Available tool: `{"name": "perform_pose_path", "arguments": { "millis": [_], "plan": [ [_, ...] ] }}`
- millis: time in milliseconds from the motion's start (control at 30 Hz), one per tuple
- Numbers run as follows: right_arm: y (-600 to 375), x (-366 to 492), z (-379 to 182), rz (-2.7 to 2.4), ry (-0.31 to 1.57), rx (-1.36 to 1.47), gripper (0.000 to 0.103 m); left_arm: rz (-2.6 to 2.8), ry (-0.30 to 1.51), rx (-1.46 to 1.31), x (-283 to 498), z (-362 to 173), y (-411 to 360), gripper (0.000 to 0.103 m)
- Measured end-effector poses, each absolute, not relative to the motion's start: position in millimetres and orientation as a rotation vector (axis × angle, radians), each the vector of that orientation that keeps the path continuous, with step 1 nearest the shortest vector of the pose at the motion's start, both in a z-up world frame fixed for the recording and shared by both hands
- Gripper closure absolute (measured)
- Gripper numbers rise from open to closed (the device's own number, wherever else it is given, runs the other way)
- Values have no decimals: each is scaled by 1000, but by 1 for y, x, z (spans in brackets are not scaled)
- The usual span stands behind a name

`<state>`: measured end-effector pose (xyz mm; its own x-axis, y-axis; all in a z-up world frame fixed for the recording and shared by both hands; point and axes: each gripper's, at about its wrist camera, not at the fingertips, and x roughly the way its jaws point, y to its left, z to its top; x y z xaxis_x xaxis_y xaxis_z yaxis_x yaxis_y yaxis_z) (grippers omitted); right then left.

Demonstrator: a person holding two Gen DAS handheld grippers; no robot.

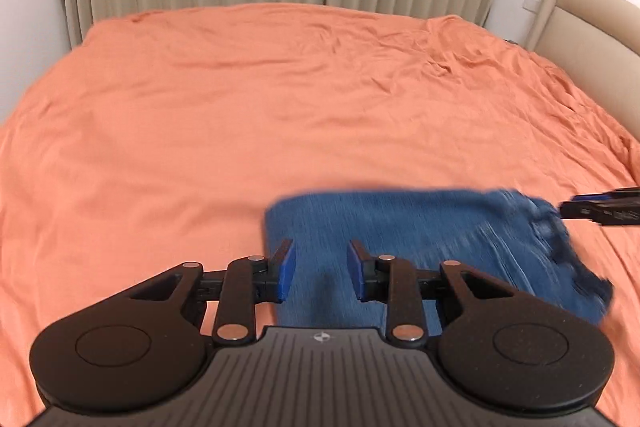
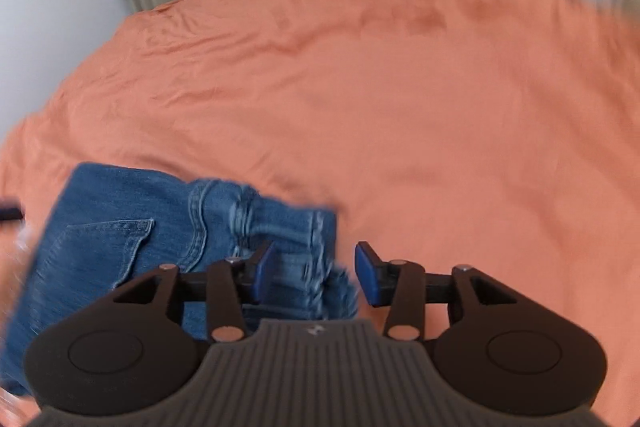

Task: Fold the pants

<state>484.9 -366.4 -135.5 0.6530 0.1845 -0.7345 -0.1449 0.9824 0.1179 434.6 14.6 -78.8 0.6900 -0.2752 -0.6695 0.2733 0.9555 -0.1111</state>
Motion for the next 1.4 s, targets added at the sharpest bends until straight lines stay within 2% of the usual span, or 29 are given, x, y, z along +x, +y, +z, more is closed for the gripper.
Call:
{"name": "perform_pose_path", "arguments": {
  "millis": [33,100,133,433,633,667,700,733,767,900,967,1000,1033,1067,1233,1400],
  "plan": [
    [-366,483,-131,199,809,55,64,-298,757,-2,443,-82,11,71],
    [-362,485,-128,248,791,97,77,-267,772,16,459,-91,3,75],
    [-356,486,-130,260,795,87,78,-257,784,32,466,-97,1,76],
    [-329,499,-174,228,831,-39,78,-234,868,152,482,-144,-13,79],
    [-330,492,-171,225,815,-36,75,-226,859,157,472,-133,-8,78],
    [-330,489,-168,223,804,-38,64,-215,855,160,468,-131,-7,77],
    [-331,484,-164,218,790,-40,43,-202,854,164,465,-128,-6,68],
    [-330,479,-160,209,773,-44,34,-184,856,165,459,-125,-3,57],
    [-331,471,-156,197,755,-41,29,-170,862,156,453,-122,1,52],
    [-343,434,-148,166,741,46,29,-197,909,34,426,-108,26,49],
    [-349,410,-142,156,719,93,33,-225,892,-18,404,-97,36,49],
    [-350,397,-139,158,707,104,48,-240,881,-27,392,-92,38,50],
    [-348,385,-137,158,699,103,59,-252,867,-32,379,-88,40,56],
    [-346,375,-134,162,696,102,75,-267,854,-28,365,-84,41,59],
    [-330,339,-137,199,680,104,74,-304,815,22,313,-88,27,71],
    [-312,327,-164,201,707,61,76,-275,921,119,302,-132,15,72]
  ]
}}
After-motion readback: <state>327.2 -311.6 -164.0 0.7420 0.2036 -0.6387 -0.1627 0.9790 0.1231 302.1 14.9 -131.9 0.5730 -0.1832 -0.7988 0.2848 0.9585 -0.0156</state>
